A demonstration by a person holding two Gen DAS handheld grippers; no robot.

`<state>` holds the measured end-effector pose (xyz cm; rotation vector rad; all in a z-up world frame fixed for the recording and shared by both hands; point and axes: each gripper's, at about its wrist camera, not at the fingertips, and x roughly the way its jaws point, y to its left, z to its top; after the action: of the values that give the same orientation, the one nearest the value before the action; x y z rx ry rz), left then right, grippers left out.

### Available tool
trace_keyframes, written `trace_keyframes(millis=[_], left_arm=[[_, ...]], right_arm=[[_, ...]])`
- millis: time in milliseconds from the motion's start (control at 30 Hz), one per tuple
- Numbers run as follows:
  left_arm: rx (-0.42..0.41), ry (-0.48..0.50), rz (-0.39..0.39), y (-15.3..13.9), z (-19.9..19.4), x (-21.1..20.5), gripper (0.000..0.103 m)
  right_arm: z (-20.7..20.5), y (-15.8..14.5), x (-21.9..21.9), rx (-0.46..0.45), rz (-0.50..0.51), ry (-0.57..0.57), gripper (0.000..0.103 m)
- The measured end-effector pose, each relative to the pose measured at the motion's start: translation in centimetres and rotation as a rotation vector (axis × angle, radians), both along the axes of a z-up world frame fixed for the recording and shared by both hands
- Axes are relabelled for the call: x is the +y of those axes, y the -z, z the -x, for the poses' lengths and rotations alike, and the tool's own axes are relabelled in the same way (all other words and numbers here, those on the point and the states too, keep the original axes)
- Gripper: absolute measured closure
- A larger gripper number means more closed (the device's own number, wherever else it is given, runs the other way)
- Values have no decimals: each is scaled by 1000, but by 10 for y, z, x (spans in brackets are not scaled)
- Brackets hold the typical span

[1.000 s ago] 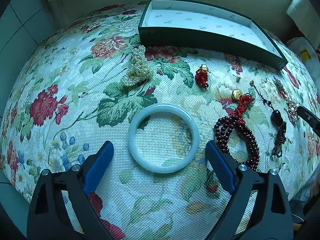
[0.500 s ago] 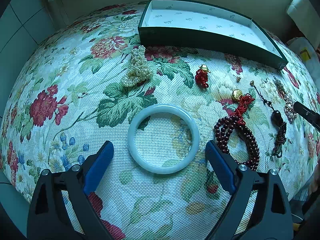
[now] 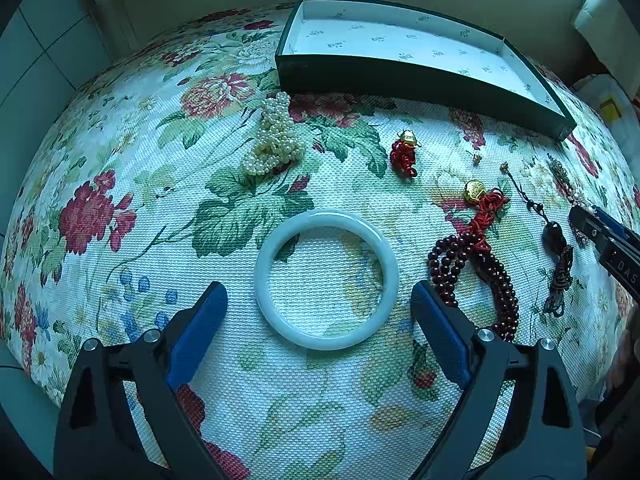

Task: Organize jewelry
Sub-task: 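Lower the left gripper and close it on the white bangle rim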

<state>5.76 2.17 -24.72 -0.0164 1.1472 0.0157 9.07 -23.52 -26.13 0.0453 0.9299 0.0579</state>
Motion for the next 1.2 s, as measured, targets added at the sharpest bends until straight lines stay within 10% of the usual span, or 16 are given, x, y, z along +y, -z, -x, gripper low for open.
trace_keyframes(millis=[1000, 1200], left_arm=[[-14, -5, -9, -1, -4, 2, 10], [-44, 36, -6, -5, -1, -4, 32]], right_arm=[[17, -18, -7, -33, -14, 12, 66], [17, -17, -8, -29, -18, 12, 66]])
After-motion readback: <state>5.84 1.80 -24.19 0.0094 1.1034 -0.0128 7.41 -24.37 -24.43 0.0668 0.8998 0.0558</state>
